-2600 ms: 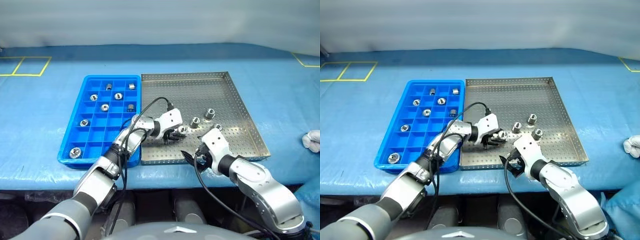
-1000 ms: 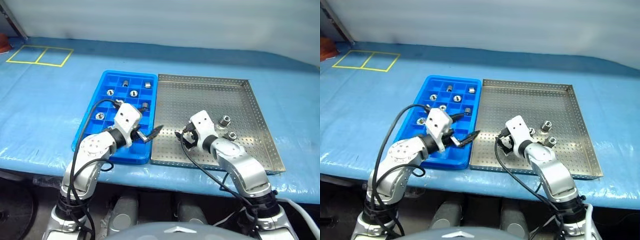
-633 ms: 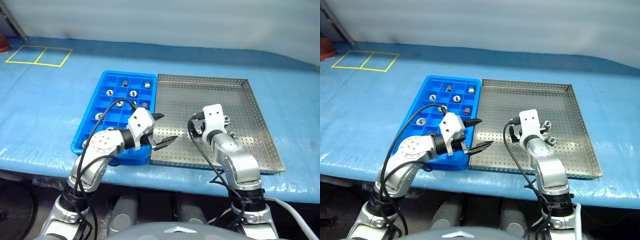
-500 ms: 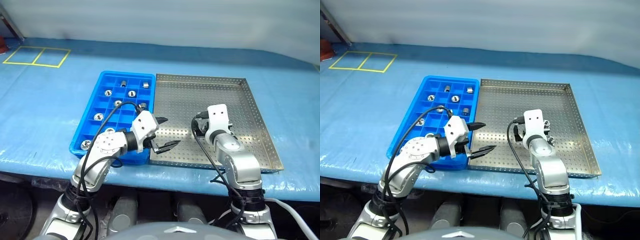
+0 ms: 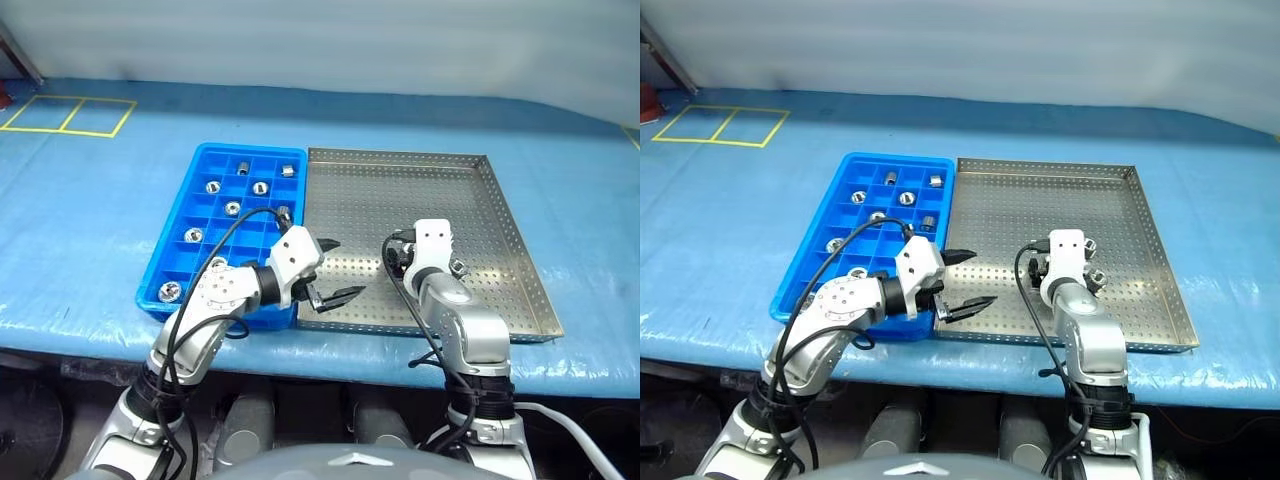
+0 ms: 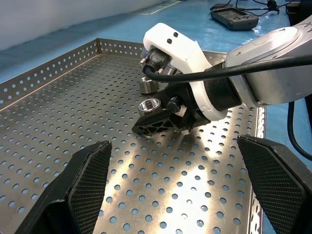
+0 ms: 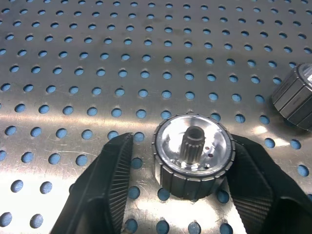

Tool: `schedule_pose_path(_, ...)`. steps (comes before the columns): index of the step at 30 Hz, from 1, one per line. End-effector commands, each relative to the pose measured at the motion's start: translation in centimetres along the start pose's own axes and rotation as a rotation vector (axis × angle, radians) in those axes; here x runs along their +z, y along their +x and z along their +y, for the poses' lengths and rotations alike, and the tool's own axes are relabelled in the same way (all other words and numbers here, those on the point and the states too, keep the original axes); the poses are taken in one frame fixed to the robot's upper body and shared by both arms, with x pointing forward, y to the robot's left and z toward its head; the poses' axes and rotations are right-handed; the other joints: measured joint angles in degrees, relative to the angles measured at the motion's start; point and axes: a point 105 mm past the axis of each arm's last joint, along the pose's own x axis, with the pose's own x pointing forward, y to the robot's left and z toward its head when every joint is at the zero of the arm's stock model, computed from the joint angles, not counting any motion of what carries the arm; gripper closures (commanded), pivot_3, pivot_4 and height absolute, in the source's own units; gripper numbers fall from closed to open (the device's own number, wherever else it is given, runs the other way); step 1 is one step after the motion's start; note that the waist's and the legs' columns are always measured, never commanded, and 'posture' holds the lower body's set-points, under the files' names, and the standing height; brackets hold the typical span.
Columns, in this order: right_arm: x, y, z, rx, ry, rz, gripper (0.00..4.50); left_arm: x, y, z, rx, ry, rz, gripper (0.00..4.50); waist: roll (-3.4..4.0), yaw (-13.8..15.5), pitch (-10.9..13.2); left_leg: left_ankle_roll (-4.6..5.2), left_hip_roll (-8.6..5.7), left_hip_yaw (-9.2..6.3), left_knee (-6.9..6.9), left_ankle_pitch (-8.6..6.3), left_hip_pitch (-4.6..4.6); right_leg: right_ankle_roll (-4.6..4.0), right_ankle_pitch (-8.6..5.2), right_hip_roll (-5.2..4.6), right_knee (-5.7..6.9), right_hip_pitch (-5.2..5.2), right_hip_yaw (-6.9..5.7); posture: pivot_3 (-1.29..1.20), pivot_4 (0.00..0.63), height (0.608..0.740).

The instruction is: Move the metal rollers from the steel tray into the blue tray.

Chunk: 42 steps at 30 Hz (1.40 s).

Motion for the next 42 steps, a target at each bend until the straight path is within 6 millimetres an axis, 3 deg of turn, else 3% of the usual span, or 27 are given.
schedule_pose_path(1,0.5,0.0,0.0,0.005,-0.005,-0.020,2.48,0.7,-0.4,0.3,0.030,0.020,-0.023,0.00,0.00,0.05,0.00,0.00,0.00,0.00,0.00,0.00,0.00,0.00,0.00,0.00,0.00,0.00,0.00,0.18,0.150,0.740)
schedule_pose_path(4,1.1,-0.1,0.9,0.053,-0.028,-0.046,2.48,0.6,-0.6,0.6,0.055,0.018,-0.020,0.00,0.00,0.00,0.00,0.00,0.00,0.00,-0.01,0.00,-0.01,0.00,0.00,0.00,-0.02,0.00,0.00,0.18,0.150,0.740)
schedule_pose_path(9,3.9,-1.1,4.6,0.245,-0.107,-0.190,2.48,0.9,-1.7,1.6,0.179,-0.015,-0.041,0.00,0.04,-0.04,0.03,0.00,0.02,0.00,-0.10,0.00,0.00,-0.03,-0.02,0.01,0.00,-0.07,0.00,0.24,0.150,0.740)
schedule_pose_path(12,5.0,-2.0,7.6,0.422,-0.129,-0.224,2.48,1.4,-3.3,3.7,0.371,-0.040,-0.075,0.00,0.05,0.31,0.04,0.00,0.05,-0.03,-0.15,0.00,-0.02,-0.07,-0.04,0.04,0.02,-0.11,-0.01,0.29,0.150,0.740)
schedule_pose_path(16,6.5,-3.5,12.1,0.667,-0.194,-0.278,2.48,1.6,-6.0,5.0,0.546,-0.035,-0.070,0.00,0.03,0.99,0.05,0.00,0.05,-0.08,-0.21,0.00,-0.02,-0.08,-0.05,0.05,0.00,-0.11,-0.05,0.35,0.150,0.740)
schedule_pose_path(21,8.6,-4.0,15.7,0.802,-0.250,-0.342,2.48,1.6,-9.1,6.8,0.803,-0.027,-0.055,0.00,0.03,2.96,0.04,-0.01,0.06,-0.20,-0.28,0.01,-0.01,-0.19,-0.11,0.06,0.05,-0.13,-0.20,0.42,0.150,0.740)
schedule_pose_path(26,8.7,-3.4,18.4,0.893,-0.283,-0.334,2.48,0.2,-10.8,7.8,0.965,-0.044,0.011,0.00,0.03,5.73,0.04,-0.04,0.06,-0.31,-0.34,0.02,-0.02,-0.28,-0.17,0.08,0.08,-0.13,-0.36,0.46,0.150,0.740)
schedule_pose_path(33,7.7,-0.2,19.0,0.865,-0.257,-0.278,2.48,-0.5,-9.8,6.7,0.917,-0.054,0.031,0.00,0.03,9.26,0.04,-0.28,0.06,-0.30,-0.61,0.16,-0.10,-0.34,-0.20,0.08,0.11,-0.38,-0.37,0.50,0.150,0.740)
schedule_pose_path(42,7.6,0.7,17.3,0.789,-0.250,-0.284,2.48,-1.0,-9.2,6.5,0.881,-0.054,0.051,0.00,0.03,11.93,0.04,-0.48,0.12,-0.30,-0.72,0.20,-0.21,-0.45,-0.27,0.14,0.19,-0.61,-0.38,0.47,0.150,0.740)
